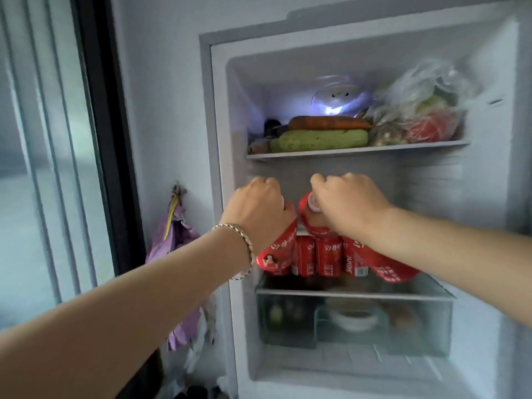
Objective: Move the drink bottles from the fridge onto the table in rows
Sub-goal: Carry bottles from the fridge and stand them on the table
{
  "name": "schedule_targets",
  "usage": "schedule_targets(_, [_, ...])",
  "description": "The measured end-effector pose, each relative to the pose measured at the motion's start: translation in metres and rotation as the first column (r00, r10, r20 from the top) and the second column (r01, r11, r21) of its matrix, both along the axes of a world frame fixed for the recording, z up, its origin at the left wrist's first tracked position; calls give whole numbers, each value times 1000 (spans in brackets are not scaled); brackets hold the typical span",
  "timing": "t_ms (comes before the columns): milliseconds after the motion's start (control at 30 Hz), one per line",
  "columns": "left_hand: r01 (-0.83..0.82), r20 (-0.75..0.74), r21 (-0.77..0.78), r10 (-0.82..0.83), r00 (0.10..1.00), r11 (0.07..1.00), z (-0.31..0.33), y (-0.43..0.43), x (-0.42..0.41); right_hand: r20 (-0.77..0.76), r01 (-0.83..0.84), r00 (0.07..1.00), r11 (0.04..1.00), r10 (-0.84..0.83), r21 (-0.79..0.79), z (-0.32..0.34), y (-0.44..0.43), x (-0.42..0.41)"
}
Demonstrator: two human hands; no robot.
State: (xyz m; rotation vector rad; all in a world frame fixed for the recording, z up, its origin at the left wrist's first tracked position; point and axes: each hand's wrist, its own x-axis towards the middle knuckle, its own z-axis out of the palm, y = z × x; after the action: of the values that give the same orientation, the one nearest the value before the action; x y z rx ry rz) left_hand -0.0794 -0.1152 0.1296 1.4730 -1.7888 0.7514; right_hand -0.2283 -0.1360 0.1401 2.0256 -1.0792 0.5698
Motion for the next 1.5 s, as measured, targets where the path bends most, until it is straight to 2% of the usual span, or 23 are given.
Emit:
schedule_targets(100, [-118, 47, 199, 110, 993, 973, -14, 45, 18, 37, -83, 996, 983, 78, 165, -20, 47, 6])
schedule_targets(233, [-262, 109, 470, 239, 965, 843, -49, 109, 45, 173, -222, 971, 884, 163, 411, -56, 94, 20])
schedule_targets(333, [-337, 120, 526, 324, 938, 781, -88, 169, 62, 167, -327, 944, 759, 283, 563, -94, 124, 36])
schedule_targets(433, [-423, 109, 569, 444, 889, 705, -129, 238, 70, 95, -381, 902, 673, 420, 634, -131, 161, 56])
schedule_targets(600, [-560, 82, 613, 660, 747, 558, -193, 361, 59, 45, -526, 718, 499, 694, 689, -188, 236, 89])
schedule_targets(700, [-626, 46, 642, 793, 608, 443, -224, 442, 40, 50, -634, 554, 383, 831, 672, -220, 293, 102])
schedule_targets(833, [-674, 22, 695, 929, 369, 251, -256, 556, 1, 38, -722, 301, 201, 953, 662, -244, 389, 107])
schedule_targets(933, [-691, 58, 716, 978, 202, 100, -273, 643, -39, 52, -722, 133, 61, 990, 689, -253, 470, 102])
schedule_targets(1033, [-664, 21, 747, 1000, 6, -12, -282, 733, -85, 41, -690, -14, -39, 999, 723, -260, 559, 88])
schedule_targets(1133, [-652, -49, 753, 979, -197, -93, -288, 824, -142, 0, -700, -185, -131, 983, 702, -268, 656, 63])
schedule_targets(1233, [-640, -70, 740, 922, -380, -208, -294, 912, -206, -6, -665, -298, -203, 954, 718, -276, 756, 30])
schedule_targets(1333, [-596, -66, 739, 847, -527, -314, -298, 996, -274, 1, -565, -395, -244, 919, 788, -288, 857, -13])
schedule_targets(1500, [-479, -65, 774, 700, -711, -414, -304, 1123, -385, 41, -404, -580, -331, 813, 853, -299, 1008, -90])
